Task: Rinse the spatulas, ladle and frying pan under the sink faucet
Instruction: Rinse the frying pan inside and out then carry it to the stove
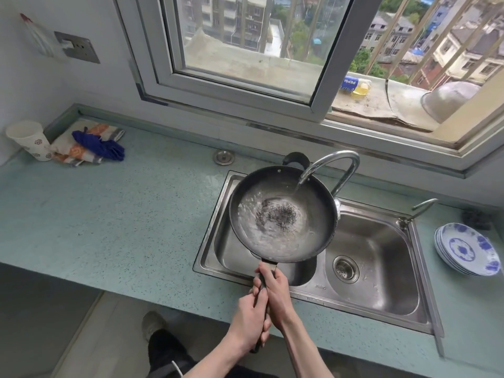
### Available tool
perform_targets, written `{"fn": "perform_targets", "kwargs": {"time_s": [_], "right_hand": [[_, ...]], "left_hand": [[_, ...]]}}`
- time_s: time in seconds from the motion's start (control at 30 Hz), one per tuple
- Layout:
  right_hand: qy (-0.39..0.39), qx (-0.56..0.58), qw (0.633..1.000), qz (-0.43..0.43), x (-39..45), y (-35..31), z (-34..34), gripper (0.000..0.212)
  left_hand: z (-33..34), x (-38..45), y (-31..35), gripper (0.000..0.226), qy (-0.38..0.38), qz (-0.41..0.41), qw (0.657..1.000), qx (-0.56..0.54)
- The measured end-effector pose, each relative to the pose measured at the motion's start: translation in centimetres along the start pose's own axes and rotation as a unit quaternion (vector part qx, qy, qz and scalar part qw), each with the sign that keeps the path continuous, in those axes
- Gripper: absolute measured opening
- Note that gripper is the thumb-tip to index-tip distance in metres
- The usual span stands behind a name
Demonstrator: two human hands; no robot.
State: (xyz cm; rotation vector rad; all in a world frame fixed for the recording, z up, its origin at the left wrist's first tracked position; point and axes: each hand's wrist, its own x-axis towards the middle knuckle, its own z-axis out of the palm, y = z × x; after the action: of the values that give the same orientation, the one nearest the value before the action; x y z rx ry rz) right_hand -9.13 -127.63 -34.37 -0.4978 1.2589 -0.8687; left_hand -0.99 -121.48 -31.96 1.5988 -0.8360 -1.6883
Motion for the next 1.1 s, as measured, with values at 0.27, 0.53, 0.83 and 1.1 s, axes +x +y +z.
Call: {"fn": "perform_targets", "kwargs": {"time_s": [0.27,0.53,0.83,1.1], "right_hand": [[-0.019,0.069,0.996,0.048,0.7,-0.8,0.4,0.024],[0.032,0.004,0.998,0.054,0.1,-0.9,-0.1,0.027],[0.008,-0.03,0.999,0.015,-0.4,0.0,-1.6,0.024],[-0.03,0.039,0.997,0.054,-0.2,0.3,-0.7,0.021]], "left_hand": [[1.6,-0.7,2.1,0.054,0.066,-0.012,0.997,0.04],[1.3,-0.9,2.3,0.044,0.006,-0.091,0.994,-0.056],[1.1,-0.4,0.2,0.046,-0.023,-0.062,0.997,-0.041],[1.6,-1.0,0.0,0.048,0.047,-0.024,0.998,0.033]]}}
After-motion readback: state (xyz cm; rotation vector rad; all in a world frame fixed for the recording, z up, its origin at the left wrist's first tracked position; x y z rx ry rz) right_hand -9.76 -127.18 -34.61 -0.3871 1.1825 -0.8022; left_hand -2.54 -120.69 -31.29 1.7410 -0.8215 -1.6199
